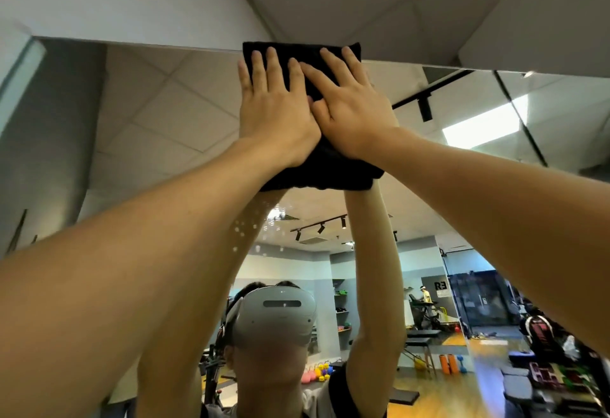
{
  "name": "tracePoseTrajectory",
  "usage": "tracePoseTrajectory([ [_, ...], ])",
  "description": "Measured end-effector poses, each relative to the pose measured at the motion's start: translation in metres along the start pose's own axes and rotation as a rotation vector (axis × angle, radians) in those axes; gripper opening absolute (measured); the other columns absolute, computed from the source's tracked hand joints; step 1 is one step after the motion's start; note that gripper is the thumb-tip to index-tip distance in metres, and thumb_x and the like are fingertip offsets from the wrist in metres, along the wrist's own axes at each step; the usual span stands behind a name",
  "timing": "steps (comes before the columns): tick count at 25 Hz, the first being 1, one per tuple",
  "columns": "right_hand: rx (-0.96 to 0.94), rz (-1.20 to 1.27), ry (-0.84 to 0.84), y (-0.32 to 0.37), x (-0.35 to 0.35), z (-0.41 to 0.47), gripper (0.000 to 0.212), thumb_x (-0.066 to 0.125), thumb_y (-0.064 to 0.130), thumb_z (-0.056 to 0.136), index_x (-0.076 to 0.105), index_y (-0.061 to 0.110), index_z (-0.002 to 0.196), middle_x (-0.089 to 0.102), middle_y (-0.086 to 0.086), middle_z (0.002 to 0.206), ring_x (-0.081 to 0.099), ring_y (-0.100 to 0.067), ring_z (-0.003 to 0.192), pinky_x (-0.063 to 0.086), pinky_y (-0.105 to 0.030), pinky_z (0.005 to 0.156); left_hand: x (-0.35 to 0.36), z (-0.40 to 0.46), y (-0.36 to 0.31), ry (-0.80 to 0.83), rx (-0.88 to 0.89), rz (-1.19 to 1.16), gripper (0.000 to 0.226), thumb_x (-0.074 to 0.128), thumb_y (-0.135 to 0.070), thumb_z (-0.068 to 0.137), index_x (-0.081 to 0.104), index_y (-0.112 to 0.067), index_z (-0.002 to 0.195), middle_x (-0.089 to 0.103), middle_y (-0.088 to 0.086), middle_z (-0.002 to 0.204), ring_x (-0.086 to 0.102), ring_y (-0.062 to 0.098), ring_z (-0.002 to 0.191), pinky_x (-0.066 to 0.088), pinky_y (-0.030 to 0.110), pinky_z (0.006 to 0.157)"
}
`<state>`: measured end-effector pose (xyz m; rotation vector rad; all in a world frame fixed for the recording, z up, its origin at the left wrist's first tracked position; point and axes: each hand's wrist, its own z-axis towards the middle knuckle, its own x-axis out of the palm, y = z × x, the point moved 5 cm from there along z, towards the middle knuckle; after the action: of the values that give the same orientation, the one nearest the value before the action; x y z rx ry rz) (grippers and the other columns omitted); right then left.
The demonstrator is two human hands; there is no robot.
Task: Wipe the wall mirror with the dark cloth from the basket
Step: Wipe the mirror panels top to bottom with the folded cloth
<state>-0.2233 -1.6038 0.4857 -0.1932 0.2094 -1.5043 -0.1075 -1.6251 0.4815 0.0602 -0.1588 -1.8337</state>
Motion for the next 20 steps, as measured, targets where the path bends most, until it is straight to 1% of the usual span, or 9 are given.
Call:
tracePoseTrajectory([
  [2,0.007,-0.001,0.011,-0.031,-0.008,-0.011,0.065,0.019,0.055,0.1,0.021,0.035,0.163,0.011,-0.004,0.172,-0.004,-0.027,0.16,0.008,-0.046,0.129,0.005,0.003,-0.035,-0.001,0.004,-0.014,0.066,0.027,-0.035,0.104,0.009,-0.009,0.162,-0.001,0.023,0.168,-0.008,0.038,0.155,-0.007,0.055,0.125],
  [4,0.002,0.019,0.015,-0.057,-0.015,-0.019,0.083,0.005,0.062,0.085,0.021,0.035,0.163,0.011,-0.003,0.172,-0.004,-0.027,0.16,0.007,-0.045,0.128,0.009,0.007,-0.066,0.004,-0.001,-0.02,0.066,0.027,-0.035,0.104,0.008,-0.009,0.162,-0.002,0.023,0.168,-0.009,0.038,0.155,-0.007,0.054,0.125],
  [6,-0.002,0.022,0.027,-0.084,-0.021,-0.025,0.091,0.001,0.062,0.079,0.02,0.034,0.163,0.011,-0.004,0.172,-0.005,-0.027,0.159,0.007,-0.045,0.129,0.013,0.011,-0.094,0.006,-0.007,-0.016,0.066,0.027,-0.035,0.104,0.008,-0.009,0.162,-0.002,0.023,0.168,-0.009,0.039,0.155,-0.007,0.054,0.125],
  [9,-0.003,0.016,0.042,-0.12,-0.029,-0.034,0.09,0.002,0.062,0.08,0.019,0.034,0.163,0.01,-0.004,0.173,-0.006,-0.027,0.159,0.007,-0.047,0.13,0.019,0.017,-0.13,0.007,-0.006,-0.008,0.067,0.027,-0.035,0.104,0.006,-0.009,0.162,-0.002,0.022,0.168,-0.009,0.039,0.155,-0.008,0.054,0.125],
  [12,0.007,0.01,0.05,-0.158,-0.033,-0.044,0.076,0.012,0.059,0.091,0.018,0.035,0.163,0.009,-0.002,0.173,-0.006,-0.026,0.159,0.014,-0.05,0.129,0.024,0.022,-0.167,0.015,-0.004,-0.015,0.067,0.027,-0.036,0.104,0.006,-0.008,0.162,-0.003,0.023,0.168,-0.009,0.039,0.155,-0.009,0.054,0.125],
  [16,0.001,0.032,0.04,-0.198,-0.041,-0.053,0.087,0.005,0.063,0.081,0.019,0.035,0.162,0.01,-0.002,0.172,-0.005,-0.026,0.159,0.012,-0.05,0.129,0.031,0.028,-0.208,0.007,-0.005,-0.015,0.067,0.026,-0.036,0.104,0.007,-0.009,0.162,-0.002,0.022,0.168,-0.009,0.039,0.155,-0.01,0.053,0.125],
  [20,0.029,0.037,0.022,-0.234,-0.045,-0.061,0.078,0.012,0.06,0.089,0.021,0.034,0.162,0.012,-0.002,0.172,-0.004,-0.025,0.159,0.016,-0.049,0.128,0.036,0.036,-0.241,0.006,0.027,-0.035,0.066,0.028,-0.035,0.105,0.007,-0.01,0.162,-0.001,0.022,0.168,-0.008,0.039,0.155,-0.009,0.053,0.125],
])
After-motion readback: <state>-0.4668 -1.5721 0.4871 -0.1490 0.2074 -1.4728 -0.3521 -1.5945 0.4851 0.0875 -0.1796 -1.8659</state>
